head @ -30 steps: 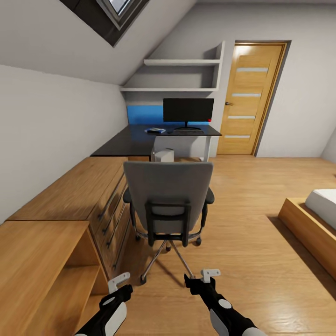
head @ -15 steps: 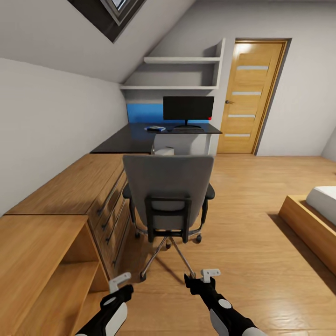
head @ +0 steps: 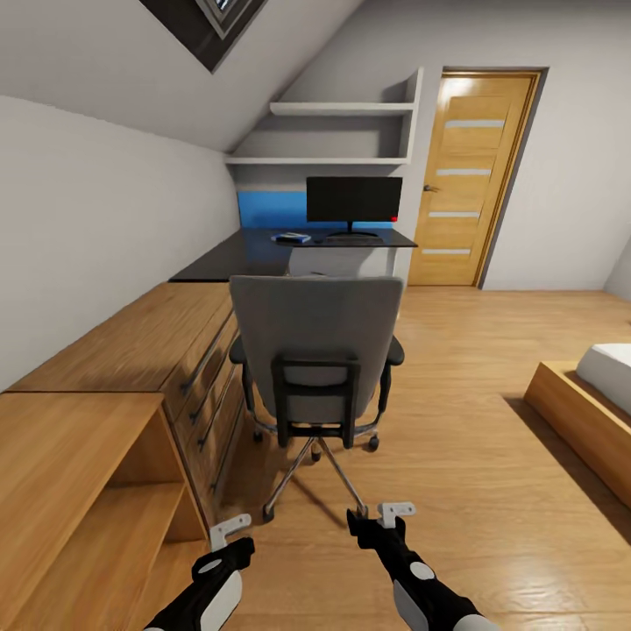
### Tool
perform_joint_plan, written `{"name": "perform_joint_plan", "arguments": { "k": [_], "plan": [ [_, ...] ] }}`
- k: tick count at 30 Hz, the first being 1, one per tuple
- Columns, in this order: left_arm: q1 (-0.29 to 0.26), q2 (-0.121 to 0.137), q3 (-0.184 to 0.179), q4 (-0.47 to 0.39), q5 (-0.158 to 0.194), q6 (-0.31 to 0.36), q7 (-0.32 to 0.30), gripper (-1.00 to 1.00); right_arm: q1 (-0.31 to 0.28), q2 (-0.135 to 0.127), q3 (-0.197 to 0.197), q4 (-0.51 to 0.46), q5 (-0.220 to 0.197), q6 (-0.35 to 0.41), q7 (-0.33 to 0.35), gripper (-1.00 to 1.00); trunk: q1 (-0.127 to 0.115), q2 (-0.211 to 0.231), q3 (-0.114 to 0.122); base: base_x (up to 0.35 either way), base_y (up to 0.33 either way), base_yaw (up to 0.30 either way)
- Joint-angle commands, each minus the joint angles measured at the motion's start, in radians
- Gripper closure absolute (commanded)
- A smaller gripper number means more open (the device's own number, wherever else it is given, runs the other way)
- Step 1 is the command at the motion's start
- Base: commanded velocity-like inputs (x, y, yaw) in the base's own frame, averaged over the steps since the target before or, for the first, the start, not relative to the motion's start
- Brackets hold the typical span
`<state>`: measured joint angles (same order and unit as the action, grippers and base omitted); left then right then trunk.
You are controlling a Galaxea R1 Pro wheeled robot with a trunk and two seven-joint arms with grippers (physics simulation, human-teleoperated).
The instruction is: In the bedroom, organize the workspace by keeping the computer under the desk, ensuring the monitor is on the desk, placing the keyboard on the desk next to the monitor, placing the mouse on the desk next to the keyboard, moving the folder from the swivel chair onto the desk next to the mouse, stacking the notebook on top of the folder with the pen on top of the notebook, and positioning the swivel chair next to the desk.
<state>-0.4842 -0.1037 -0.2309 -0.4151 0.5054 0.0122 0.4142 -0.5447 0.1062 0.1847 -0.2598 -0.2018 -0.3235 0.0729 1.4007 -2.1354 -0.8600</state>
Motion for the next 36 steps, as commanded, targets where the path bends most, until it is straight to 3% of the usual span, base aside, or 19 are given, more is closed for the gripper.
{"name": "perform_joint_plan", "arguments": {
  "k": [1,4,6,7,10,14,16,21,27,36],
  "plan": [
    [-0.001,0.001,-0.009,-0.002,0.007,0.021,0.008,-1.00,-0.002,0.002,0.004,-0.001,-0.010,-0.007,-0.020,-1.00,0.004,-0.008,-0.004,0.000,0.000,0.000],
    [-0.001,0.001,-0.010,-0.015,0.006,0.050,0.008,-1.00,-0.006,0.009,0.005,-0.007,-0.008,-0.009,-0.098,-1.00,0.015,-0.029,-0.014,0.000,0.000,0.000],
    [-0.001,0.000,-0.011,-0.074,0.006,0.067,0.008,-1.00,-0.050,0.033,0.005,-0.010,-0.008,0.013,-0.186,-1.00,0.023,-0.043,-0.020,0.000,0.000,0.000],
    [-0.002,-0.001,-0.011,-0.134,0.006,0.076,0.010,-1.00,-0.114,0.043,0.005,-0.012,-0.010,0.102,-0.216,-1.00,0.027,-0.050,-0.023,0.000,0.000,0.000],
    [-0.042,-0.002,-0.011,-0.190,0.004,0.150,0.010,-1.00,-0.208,0.048,0.006,-0.012,-0.012,0.261,-0.237,-1.00,0.038,-0.071,-0.032,0.000,0.000,0.000],
    [-0.104,-0.002,-0.010,-0.203,0.006,0.198,0.009,-1.00,-0.271,0.049,0.005,-0.009,-0.015,0.364,-0.284,-1.00,0.054,-0.099,-0.045,0.000,0.000,0.000],
    [-0.128,-0.008,-0.009,-0.198,0.009,0.208,0.007,-1.00,-0.287,0.050,0.004,-0.010,-0.037,0.399,-0.312,-1.00,0.061,-0.113,-0.051,0.000,0.000,0.000],
    [-0.139,-0.024,-0.009,-0.108,0.005,0.205,-0.002,-1.00,-0.293,0.050,0.006,0.007,-0.064,0.412,-0.325,-1.00,0.080,-0.148,-0.067,0.000,0.000,0.000],
    [-0.140,-0.022,-0.011,-0.101,0.003,0.203,-0.004,-1.00,-0.294,0.049,0.005,0.008,-0.070,0.406,-0.322,-1.00,0.103,-0.190,-0.086,0.000,0.000,0.000],
    [-0.140,-0.009,-0.010,-0.102,0.004,0.203,-0.003,-1.00,-0.293,0.057,0.007,0.013,-0.069,0.308,-0.320,-1.00,0.138,-0.253,-0.114,0.000,0.000,0.000]
  ]
}}
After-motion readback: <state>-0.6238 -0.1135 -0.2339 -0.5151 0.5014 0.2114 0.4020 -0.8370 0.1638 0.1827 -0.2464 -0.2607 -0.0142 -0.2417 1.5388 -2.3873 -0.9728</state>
